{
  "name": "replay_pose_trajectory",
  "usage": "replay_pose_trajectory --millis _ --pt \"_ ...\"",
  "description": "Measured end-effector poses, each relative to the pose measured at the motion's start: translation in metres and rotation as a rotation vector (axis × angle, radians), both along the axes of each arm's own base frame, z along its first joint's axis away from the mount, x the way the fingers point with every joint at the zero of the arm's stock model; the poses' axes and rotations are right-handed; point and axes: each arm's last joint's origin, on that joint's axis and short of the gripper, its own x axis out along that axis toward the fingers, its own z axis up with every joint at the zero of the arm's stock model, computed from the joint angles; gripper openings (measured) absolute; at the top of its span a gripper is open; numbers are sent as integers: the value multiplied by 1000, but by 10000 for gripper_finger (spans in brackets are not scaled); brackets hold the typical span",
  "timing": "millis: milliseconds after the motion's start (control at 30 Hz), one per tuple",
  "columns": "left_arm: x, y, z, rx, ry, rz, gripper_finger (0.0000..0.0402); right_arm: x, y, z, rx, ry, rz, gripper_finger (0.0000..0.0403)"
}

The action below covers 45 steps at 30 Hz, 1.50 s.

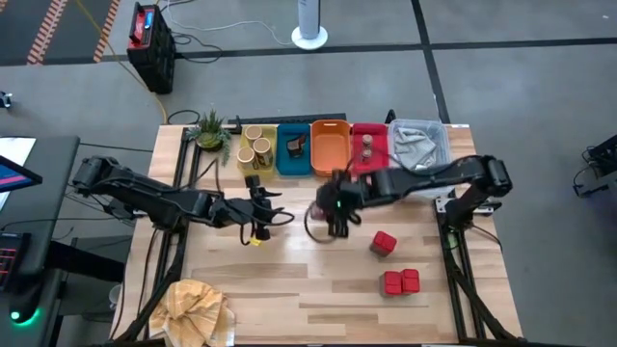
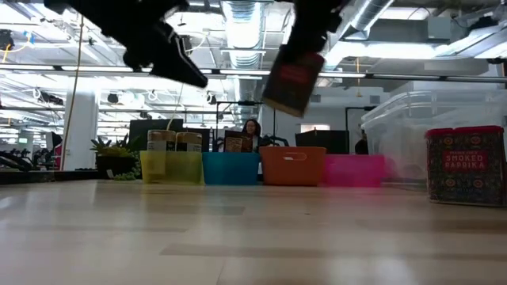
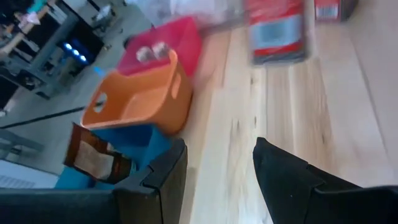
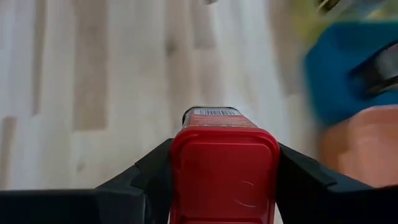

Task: Sort spices by type
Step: Put the top left red spice bottle into the orange bin

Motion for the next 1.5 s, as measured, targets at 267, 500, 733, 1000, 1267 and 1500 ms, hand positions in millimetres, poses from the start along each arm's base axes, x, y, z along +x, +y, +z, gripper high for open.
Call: replay_pose_trajectory --millis 267,500,733,1000,1267,1500 --pt "-26 4 32 -41 -130 3 173 5 -64 36 -129 -76 -29 238" --pt "-32 7 21 -39 -119 10 173 1 -144 25 -256 -12 -119 238" --pt "-32 19 11 -2 -104 59 173 16 -216 -6 -216 159 -107 238" --pt "-31 26 11 37 -91 72 173 41 -260 -32 -204 308 -40 238" --pt "-31 26 12 50 -94 66 173 43 -287 -65 -127 426 14 238" --pt "-31 26 12 51 -91 66 173 38 -300 -76 -84 442 -6 307"
